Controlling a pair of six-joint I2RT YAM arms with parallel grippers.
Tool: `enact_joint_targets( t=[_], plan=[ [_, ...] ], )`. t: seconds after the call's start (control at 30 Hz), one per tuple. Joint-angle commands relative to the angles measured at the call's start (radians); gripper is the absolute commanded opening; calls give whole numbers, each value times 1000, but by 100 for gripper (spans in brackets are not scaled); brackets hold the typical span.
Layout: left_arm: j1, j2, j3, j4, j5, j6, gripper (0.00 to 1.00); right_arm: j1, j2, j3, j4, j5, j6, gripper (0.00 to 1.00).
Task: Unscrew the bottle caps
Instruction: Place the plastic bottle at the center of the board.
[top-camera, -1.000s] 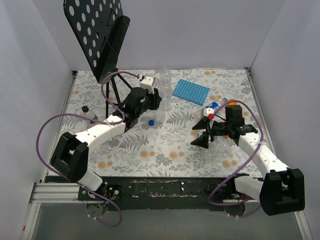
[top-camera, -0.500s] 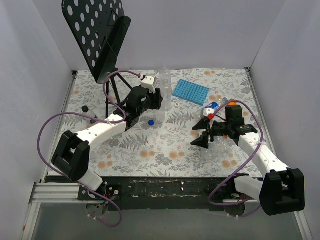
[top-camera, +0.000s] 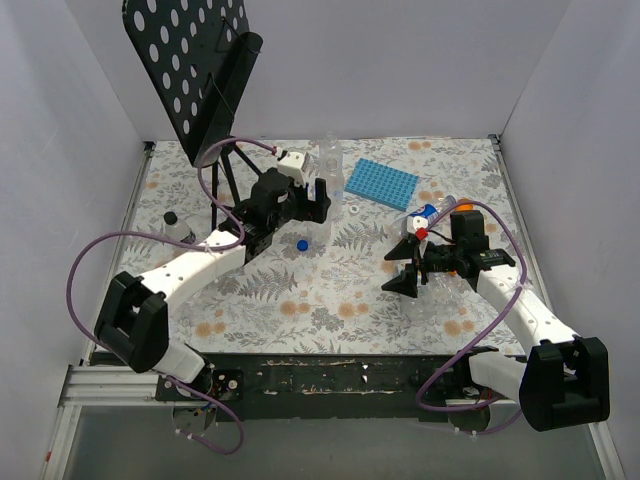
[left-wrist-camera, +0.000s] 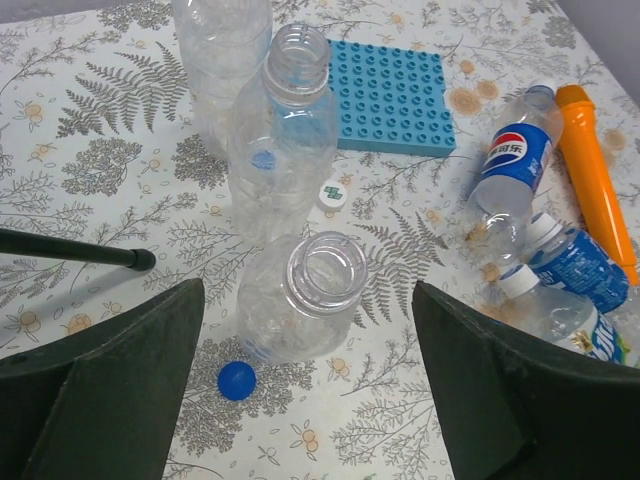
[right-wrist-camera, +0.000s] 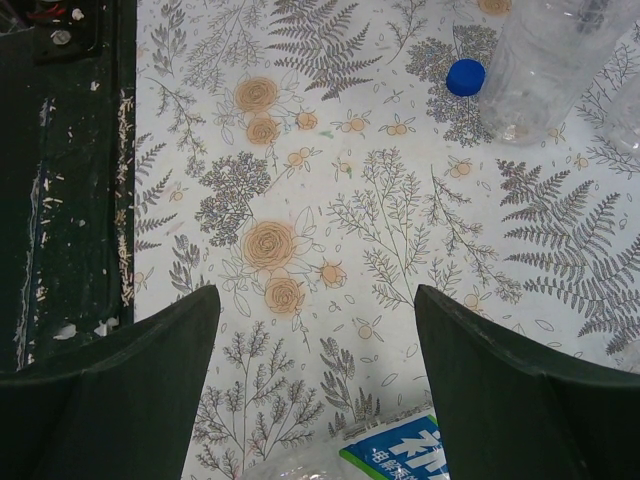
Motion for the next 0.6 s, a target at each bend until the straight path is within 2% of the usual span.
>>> enact_joint_targets(
  t=[0.0, 0.13, 0.57],
  plan=[
    [6, -99, 29, -45, 68, -17, 87, -1, -2, 1, 0, -10, -20, 86],
    [6, -150, 26, -108, 149, -37, 98, -1, -2, 3, -7, -7, -26, 86],
    [8, -345, -92, -243, 363, -7, 98, -1, 1, 6, -34, 7, -72, 86]
  ],
)
